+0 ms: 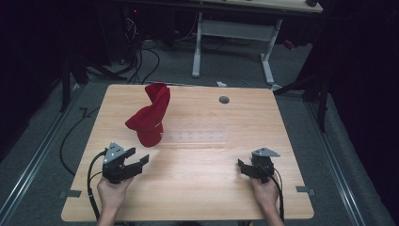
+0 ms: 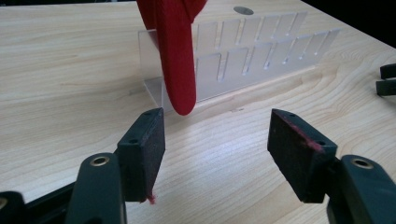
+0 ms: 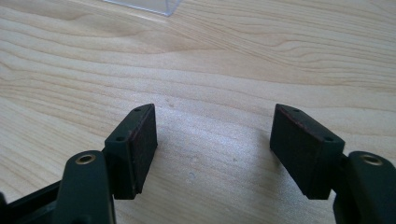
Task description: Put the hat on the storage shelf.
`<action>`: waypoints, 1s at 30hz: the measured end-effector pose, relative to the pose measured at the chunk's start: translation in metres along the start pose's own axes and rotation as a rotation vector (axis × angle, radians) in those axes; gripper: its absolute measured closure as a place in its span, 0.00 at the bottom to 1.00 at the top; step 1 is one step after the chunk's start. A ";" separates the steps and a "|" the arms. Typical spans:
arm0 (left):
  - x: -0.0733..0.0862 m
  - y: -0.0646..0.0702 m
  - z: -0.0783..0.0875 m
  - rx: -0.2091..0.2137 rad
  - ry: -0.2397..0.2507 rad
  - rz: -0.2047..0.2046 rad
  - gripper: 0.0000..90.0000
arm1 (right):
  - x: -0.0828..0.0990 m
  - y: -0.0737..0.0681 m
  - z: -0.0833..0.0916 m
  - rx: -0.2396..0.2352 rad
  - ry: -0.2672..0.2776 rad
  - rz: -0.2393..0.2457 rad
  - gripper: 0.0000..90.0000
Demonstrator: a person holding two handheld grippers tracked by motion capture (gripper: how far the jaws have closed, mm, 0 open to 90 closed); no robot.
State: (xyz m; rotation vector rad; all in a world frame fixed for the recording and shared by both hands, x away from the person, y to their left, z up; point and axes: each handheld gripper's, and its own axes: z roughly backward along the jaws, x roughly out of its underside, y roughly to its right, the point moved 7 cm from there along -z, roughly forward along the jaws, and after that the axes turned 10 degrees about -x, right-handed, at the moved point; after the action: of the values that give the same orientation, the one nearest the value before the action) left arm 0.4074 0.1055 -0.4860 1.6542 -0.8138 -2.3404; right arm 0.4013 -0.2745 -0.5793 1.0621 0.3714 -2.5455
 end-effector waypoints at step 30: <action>0.047 -0.010 -0.025 -0.060 -0.107 -0.037 0.41 | 0.000 0.000 0.000 0.001 0.000 0.000 0.36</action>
State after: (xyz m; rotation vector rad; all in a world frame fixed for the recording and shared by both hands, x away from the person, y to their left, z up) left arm 0.4140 0.0852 -0.5360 1.5450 -0.7302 -2.4709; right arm 0.4009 -0.2742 -0.5793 1.0628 0.3705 -2.5455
